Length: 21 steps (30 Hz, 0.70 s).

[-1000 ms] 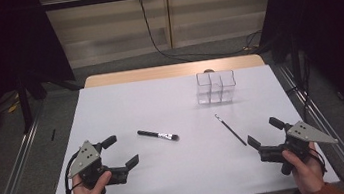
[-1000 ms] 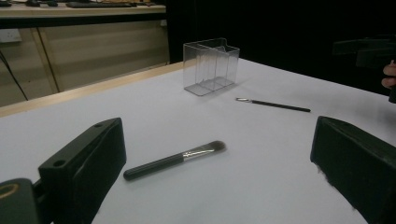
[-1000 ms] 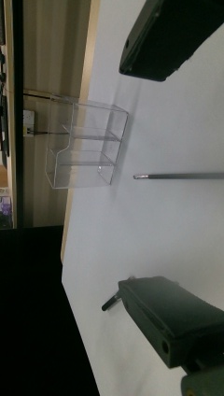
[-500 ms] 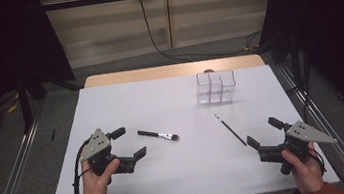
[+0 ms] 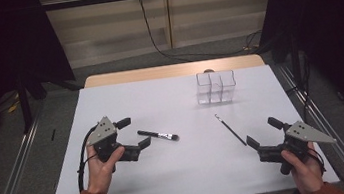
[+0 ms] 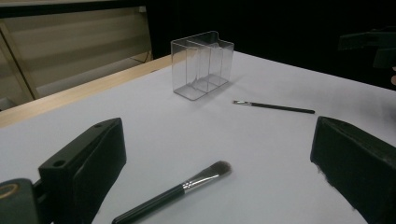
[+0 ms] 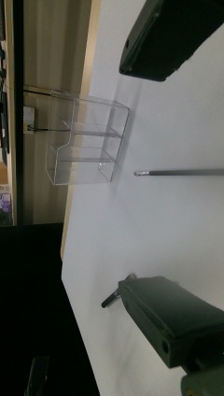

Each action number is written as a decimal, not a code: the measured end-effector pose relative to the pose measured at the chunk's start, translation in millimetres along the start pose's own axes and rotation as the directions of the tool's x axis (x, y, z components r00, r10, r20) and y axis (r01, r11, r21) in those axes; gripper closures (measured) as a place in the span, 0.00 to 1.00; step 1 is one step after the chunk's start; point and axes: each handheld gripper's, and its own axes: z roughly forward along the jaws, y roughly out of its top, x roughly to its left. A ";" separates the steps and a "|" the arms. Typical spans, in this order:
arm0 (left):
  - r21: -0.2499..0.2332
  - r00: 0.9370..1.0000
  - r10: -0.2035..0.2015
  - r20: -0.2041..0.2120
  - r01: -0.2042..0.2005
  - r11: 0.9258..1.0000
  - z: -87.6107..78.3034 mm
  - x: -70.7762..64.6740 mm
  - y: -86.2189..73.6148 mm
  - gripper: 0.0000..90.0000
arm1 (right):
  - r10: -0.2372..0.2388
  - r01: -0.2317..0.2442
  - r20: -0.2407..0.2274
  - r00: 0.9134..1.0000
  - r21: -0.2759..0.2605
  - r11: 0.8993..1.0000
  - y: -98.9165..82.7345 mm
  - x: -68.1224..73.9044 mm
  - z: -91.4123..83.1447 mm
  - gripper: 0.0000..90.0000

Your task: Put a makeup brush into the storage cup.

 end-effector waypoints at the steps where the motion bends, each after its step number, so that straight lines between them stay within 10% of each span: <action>1: 0.004 1.000 -0.004 -0.002 0.004 1.000 1.3 1.0 0.9 0.04 | 0.000 0.000 0.000 1.000 -0.001 1.000 0.0 0.0 0.0 0.00; 21: 0.035 1.000 0.023 0.000 -0.023 0.999 25.9 22.5 20.3 0.04 | 0.003 -0.003 -0.002 1.000 -0.003 1.000 0.1 0.1 0.0 0.00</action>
